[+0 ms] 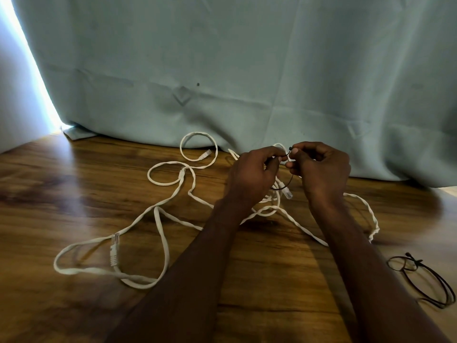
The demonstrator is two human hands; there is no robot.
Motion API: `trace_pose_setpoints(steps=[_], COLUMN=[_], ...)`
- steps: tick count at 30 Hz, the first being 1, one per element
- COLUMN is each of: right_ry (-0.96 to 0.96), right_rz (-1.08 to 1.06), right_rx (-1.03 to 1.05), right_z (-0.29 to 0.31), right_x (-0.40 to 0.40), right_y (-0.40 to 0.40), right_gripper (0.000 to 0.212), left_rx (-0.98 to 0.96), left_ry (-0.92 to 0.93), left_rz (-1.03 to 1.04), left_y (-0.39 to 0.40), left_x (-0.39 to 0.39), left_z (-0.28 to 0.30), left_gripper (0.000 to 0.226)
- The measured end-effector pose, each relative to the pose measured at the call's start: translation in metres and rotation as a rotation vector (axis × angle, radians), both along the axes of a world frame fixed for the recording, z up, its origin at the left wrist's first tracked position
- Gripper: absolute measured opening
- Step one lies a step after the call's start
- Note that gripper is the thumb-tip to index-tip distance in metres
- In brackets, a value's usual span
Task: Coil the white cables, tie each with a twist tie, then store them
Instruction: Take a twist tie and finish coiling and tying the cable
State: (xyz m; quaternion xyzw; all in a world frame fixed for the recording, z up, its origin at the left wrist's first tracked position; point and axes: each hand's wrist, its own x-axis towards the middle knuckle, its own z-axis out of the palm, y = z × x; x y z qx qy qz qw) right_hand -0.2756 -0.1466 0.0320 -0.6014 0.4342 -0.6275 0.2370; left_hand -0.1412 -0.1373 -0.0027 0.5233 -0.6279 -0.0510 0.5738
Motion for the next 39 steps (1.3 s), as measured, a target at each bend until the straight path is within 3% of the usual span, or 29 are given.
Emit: trace_pose_setpoints(steps=[13, 19, 25, 31, 36, 39], right_ry=[0.244, 0.279, -0.027, -0.202, -0.309, -0.561], right_rz=[-0.075, -0.023, 0.207, 0.342, 0.342, 0.438], right_rx=[-0.129, -0.059, 0.186, 0.382, 0.4, 0.358], right_z=[-0.004, -0.004, -0.003, -0.001, 0.001, 0.007], right_x=[0.005, 0.006, 0.004, -0.002, -0.003, -0.008], right_y=[0.001, -0.002, -0.004, -0.006, -0.005, -0.009], right_gripper=[0.01, 0.011, 0.014, 0.014, 0.007, 0.004], left_rx=[0.006, -0.026, -0.027, 0.016, 0.042, 0.055], left_ry=[0.04, 0.216, 0.339, 0.367, 0.311, 0.252], left_rz=[-0.001, -0.088, -0.161, -0.242, -0.248, -0.231], left_y=[-0.003, -0.003, -0.009, -0.005, -0.006, -0.006], left_x=[0.001, 0.003, 0.006, 0.003, 0.002, 0.003], left_z=[-0.001, 0.001, 0.0, 0.004, 0.004, 0.002], left_gripper=[0.016, 0.015, 0.013, 0.013, 0.012, 0.012])
